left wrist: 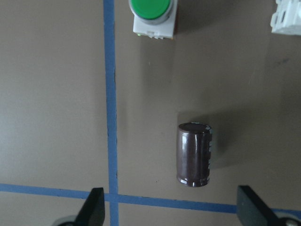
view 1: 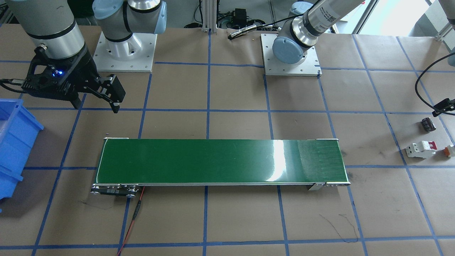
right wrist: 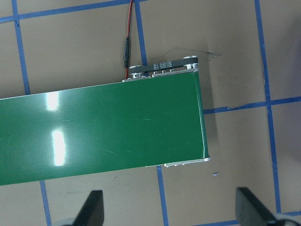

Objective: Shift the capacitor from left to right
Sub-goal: 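Lower the left gripper onto the dark brown capacitor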

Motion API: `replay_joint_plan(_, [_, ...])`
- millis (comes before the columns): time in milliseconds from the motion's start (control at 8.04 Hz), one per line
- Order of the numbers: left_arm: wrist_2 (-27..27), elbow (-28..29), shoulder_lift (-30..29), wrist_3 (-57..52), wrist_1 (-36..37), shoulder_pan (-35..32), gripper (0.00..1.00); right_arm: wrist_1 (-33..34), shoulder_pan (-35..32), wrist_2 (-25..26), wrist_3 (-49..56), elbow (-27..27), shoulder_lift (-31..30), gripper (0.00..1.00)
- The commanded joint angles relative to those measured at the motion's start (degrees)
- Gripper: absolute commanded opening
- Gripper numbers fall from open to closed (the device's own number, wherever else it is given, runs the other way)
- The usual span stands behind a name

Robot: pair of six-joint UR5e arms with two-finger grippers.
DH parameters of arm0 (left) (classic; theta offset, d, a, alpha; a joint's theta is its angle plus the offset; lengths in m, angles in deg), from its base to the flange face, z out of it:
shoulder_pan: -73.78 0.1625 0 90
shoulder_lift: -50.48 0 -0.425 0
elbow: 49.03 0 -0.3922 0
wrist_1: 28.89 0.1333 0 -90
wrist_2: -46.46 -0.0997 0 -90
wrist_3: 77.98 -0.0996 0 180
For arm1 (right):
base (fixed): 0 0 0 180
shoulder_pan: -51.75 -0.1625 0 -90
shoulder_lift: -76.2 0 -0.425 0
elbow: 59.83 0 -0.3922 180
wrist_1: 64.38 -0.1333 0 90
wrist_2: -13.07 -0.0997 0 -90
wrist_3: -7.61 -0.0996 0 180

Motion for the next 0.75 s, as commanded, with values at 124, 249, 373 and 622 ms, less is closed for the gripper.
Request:
replay_joint_plan(124, [3.8,-1.9,-1.5,1.4,2.7,0.7,1.0,0.1,0.0,0.0,0.4,0.0,0.1,1.0])
replay_joint_plan(249, [5.9,-3.1,-1.5,3.0,4.2,0.7,1.0,-0.1,0.0,-0.1,1.2,0.0,0.1,1.0])
replay_joint_plan(373, [6.3,-4.0,-1.9,3.2,4.7,0.7,1.0,-0.4,0.1,-0.4,1.3,-0.1,0.1,1.0])
replay_joint_plan(622, [6.3,-4.0,-4.0,3.0,7.6,0.7,1.0,-0.1,0.2,-0.9,1.4,-0.2,0.1,1.0])
